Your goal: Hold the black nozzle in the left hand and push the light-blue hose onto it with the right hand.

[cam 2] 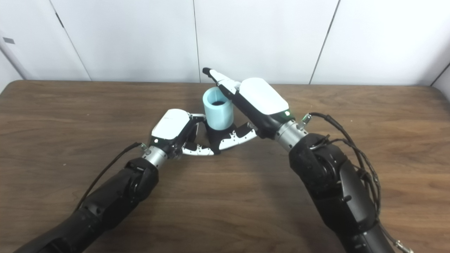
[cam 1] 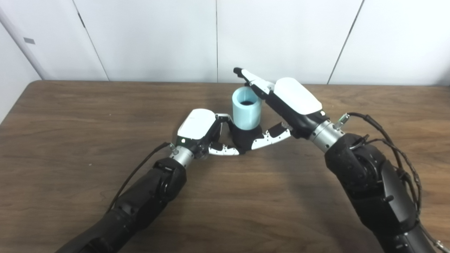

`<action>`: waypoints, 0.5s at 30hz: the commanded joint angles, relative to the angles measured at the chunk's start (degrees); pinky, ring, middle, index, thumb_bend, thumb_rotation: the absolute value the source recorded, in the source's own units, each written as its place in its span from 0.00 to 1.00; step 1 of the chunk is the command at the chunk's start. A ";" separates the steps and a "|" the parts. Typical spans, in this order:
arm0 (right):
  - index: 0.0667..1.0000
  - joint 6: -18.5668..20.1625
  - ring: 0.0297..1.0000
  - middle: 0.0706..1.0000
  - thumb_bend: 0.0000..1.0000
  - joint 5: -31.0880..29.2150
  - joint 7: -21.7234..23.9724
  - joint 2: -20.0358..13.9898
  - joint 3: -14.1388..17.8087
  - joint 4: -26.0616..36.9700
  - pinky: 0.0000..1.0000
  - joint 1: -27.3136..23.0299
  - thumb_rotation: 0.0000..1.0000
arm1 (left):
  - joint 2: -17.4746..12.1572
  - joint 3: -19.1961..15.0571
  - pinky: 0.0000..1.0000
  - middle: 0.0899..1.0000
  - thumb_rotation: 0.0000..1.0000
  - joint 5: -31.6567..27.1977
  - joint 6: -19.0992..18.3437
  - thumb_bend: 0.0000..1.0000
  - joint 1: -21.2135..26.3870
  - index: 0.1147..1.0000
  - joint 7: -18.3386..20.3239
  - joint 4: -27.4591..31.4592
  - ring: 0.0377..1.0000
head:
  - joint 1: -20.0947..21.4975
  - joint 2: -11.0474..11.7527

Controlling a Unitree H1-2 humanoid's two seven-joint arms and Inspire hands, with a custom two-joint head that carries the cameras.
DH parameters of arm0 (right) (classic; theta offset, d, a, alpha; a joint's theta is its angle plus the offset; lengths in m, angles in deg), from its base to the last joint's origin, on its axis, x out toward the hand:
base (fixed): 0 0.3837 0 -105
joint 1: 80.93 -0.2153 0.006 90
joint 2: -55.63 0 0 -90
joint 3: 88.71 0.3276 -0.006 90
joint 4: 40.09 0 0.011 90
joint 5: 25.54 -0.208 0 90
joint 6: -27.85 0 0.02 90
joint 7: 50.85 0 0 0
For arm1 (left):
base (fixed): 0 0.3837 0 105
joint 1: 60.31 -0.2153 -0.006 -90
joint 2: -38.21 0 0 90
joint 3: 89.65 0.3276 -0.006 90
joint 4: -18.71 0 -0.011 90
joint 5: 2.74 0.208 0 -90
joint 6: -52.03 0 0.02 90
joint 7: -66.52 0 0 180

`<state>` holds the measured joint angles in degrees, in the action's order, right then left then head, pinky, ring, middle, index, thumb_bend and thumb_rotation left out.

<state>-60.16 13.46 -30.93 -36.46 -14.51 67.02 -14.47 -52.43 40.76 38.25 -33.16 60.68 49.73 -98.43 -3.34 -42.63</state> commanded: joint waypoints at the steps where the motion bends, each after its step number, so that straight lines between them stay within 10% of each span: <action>1: 0.99 -1.30 0.82 0.93 0.82 -0.93 -1.82 0.07 1.47 1.04 0.64 -2.54 0.31 | 1.45 3.98 0.28 0.36 0.00 2.54 0.23 0.52 -4.71 0.45 8.48 -4.34 0.33 | -0.05 -0.04; 15: 1.00 -3.29 0.94 1.00 0.99 -1.90 -4.29 0.57 3.25 0.90 0.72 -3.27 0.34 | 1.33 4.03 0.28 0.36 0.00 2.49 0.16 0.52 -4.61 0.45 9.36 -4.53 0.33 | 0.03 0.01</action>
<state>-60.68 12.50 -32.85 -35.89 -12.59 66.73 -14.52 -52.42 40.75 38.32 -32.84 60.79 49.74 -98.63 -3.25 -42.54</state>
